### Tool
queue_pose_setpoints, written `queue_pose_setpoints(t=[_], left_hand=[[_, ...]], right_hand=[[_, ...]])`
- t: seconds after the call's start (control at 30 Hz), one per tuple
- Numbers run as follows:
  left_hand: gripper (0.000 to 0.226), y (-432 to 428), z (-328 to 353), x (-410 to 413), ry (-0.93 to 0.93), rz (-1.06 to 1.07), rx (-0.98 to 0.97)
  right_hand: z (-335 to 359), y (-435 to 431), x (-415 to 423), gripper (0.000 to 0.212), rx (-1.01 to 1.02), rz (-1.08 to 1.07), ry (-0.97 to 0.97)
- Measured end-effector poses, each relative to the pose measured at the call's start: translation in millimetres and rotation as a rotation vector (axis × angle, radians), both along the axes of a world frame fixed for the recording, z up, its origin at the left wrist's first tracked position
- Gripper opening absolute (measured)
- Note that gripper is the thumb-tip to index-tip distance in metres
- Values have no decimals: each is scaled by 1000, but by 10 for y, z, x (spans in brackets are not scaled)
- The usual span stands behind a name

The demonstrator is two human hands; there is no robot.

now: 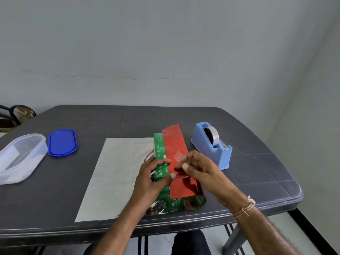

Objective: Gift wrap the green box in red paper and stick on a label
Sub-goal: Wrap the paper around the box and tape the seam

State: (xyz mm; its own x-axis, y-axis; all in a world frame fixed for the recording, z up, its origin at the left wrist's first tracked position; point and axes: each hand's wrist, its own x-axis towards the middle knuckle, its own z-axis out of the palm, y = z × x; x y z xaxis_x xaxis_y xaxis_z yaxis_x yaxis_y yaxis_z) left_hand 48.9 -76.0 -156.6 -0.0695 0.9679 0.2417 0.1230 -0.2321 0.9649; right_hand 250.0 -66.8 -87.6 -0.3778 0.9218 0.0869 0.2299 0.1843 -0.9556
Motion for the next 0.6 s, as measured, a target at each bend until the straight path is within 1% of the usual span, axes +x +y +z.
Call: queue_pose_setpoints(t=[0.13, 0.2, 0.37, 0.6], left_hand=[[44, 12, 4, -16, -8, -3, 9], [45, 15, -1, -23, -19, -12, 11], [48, 19, -41, -36, -9, -18, 19], [50, 16, -80, -32, 22, -6, 41]], right_hand=[[50, 62, -16, 6, 18, -5, -77], [69, 111, -20, 4, 20, -18, -152], [130, 164, -56, 8, 29, 8, -317], [143, 221, -118, 12, 60, 28, -393]])
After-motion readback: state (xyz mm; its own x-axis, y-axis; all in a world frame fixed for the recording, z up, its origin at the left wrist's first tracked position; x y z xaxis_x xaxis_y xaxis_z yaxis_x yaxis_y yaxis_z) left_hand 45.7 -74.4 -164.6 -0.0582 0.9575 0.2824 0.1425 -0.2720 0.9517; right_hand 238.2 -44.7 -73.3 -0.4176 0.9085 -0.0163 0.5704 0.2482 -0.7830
